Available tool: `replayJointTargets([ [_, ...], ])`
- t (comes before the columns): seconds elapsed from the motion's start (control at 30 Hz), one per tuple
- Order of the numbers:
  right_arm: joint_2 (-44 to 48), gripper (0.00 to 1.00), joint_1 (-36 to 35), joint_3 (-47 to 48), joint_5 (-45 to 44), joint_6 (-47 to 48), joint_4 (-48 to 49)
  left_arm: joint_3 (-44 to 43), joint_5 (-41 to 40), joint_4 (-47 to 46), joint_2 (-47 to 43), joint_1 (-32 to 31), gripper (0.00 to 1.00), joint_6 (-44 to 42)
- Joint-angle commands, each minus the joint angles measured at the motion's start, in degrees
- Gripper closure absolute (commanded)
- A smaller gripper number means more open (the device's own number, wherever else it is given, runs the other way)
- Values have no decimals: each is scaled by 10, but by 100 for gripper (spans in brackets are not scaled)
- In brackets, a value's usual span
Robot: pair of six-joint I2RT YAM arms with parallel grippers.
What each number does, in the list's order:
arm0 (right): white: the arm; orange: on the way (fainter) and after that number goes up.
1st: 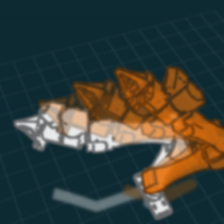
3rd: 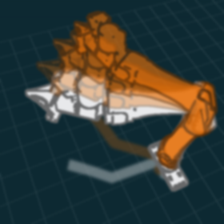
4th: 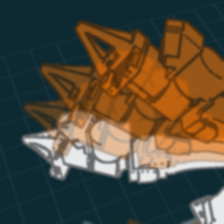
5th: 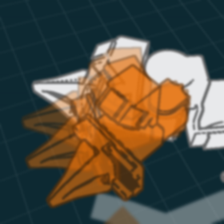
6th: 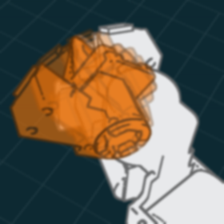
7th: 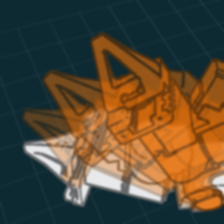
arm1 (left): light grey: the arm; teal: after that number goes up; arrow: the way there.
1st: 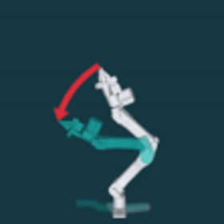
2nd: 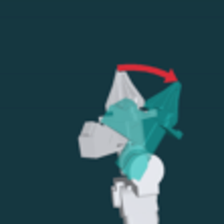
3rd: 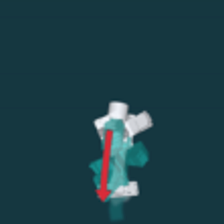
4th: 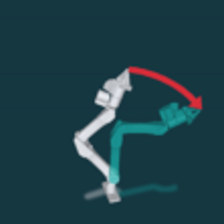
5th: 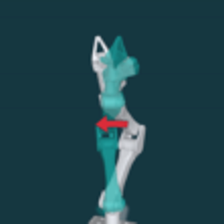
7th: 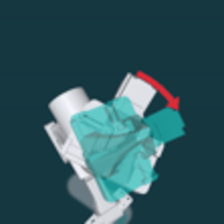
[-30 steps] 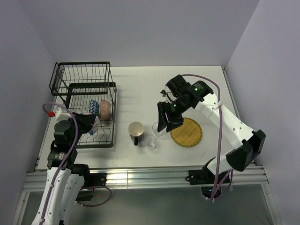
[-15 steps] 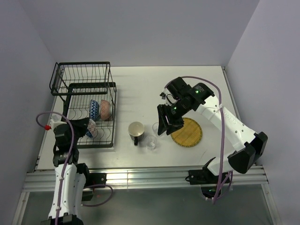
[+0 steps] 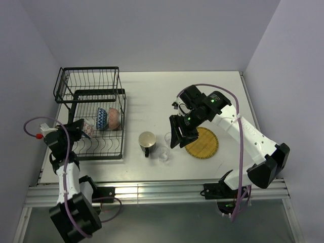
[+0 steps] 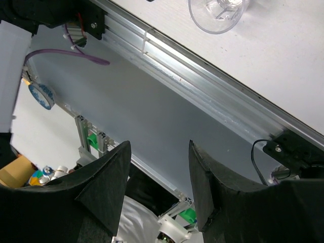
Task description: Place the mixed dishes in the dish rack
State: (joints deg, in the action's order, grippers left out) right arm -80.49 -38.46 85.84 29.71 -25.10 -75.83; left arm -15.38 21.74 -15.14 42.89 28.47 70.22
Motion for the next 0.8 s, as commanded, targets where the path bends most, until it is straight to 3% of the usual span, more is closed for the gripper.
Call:
replayJointTargets([
  [0.0,11,43,-7,3,10,10,2,-4,88,-168,58,19,100,19],
  [0.07,9,44,-8,3,10,10,2,2,124,-253,93,30,100,35],
  [0.23,2,44,-12,7,13,10,4,-32,204,-363,224,32,100,25],
  [0.77,-20,44,-14,36,1,15,-3,-138,307,-396,398,74,100,-8],
])
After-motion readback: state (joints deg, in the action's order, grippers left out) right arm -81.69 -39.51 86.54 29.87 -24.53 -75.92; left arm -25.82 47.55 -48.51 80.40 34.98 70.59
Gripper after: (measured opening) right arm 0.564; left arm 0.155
